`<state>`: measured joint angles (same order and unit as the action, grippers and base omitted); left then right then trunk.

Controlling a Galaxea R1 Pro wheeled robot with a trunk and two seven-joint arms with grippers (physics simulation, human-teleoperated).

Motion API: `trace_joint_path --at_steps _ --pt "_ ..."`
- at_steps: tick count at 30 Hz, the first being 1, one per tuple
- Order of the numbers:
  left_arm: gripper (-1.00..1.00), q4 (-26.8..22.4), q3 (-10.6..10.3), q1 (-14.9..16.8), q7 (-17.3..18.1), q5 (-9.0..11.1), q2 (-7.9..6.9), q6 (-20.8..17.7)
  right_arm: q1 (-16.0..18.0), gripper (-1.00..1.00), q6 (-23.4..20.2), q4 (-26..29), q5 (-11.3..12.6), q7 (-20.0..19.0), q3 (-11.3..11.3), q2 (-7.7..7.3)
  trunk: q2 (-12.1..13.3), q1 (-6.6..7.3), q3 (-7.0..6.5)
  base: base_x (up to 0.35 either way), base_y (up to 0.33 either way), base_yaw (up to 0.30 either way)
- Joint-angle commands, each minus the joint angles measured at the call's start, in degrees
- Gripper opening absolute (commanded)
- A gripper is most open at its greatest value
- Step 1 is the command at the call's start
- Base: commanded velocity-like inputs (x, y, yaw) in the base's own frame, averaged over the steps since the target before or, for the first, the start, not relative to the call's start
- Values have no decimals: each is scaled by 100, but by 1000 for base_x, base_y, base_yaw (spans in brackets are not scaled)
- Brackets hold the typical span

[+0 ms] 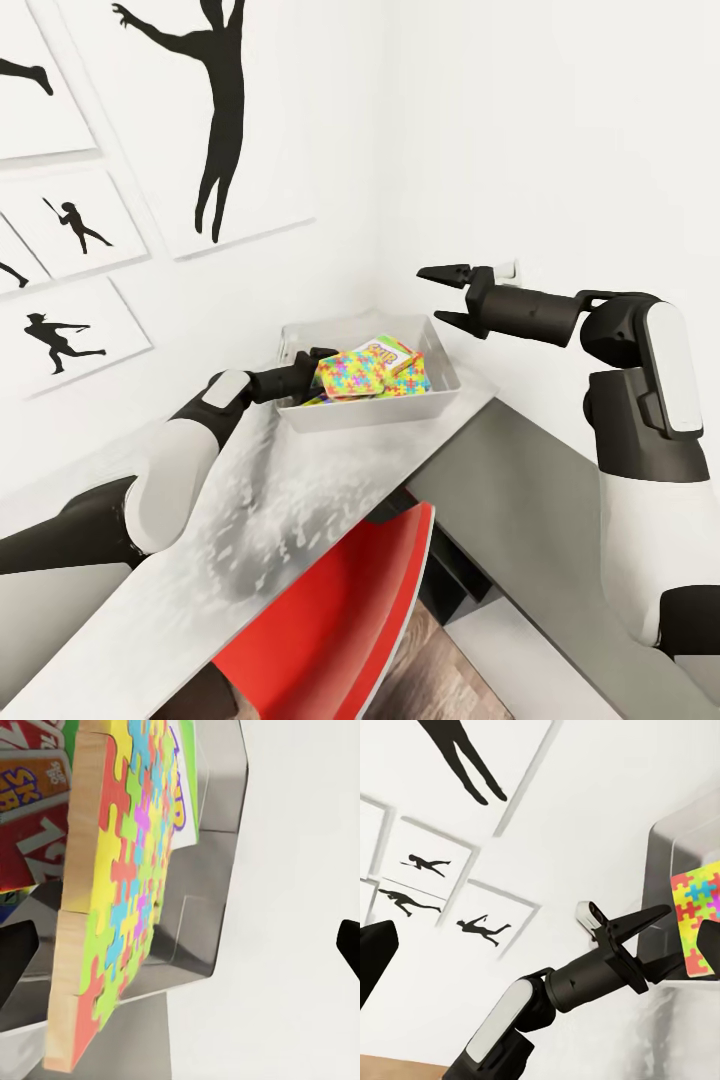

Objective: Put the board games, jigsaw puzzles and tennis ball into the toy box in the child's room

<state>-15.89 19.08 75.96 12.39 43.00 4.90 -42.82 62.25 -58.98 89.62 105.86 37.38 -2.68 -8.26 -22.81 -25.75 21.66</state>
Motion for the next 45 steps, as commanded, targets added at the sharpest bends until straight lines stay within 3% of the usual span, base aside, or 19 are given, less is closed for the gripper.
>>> trace_joint_path --at_steps 1,16,25,45 --pt "100 -2 43 6 11 -29 0 -31 7 100 0 3 53 58 -4 -2 -11 -3 10 0 0 0" --pt "100 -365 34 0 28 -37 -44 -87 7 100 0 3 55 58 21 -1 -11 -3 10 0 0 0" --pt "100 -414 26 -2 27 -38 -221 -94 7 100 0 3 49 58 22 -1 -11 -3 10 -26 7 0" --pt "100 -415 25 -2 27 -38 -232 -95 -2 100 0 3 53 58 17 15 -11 -3 10 -9 1 0"
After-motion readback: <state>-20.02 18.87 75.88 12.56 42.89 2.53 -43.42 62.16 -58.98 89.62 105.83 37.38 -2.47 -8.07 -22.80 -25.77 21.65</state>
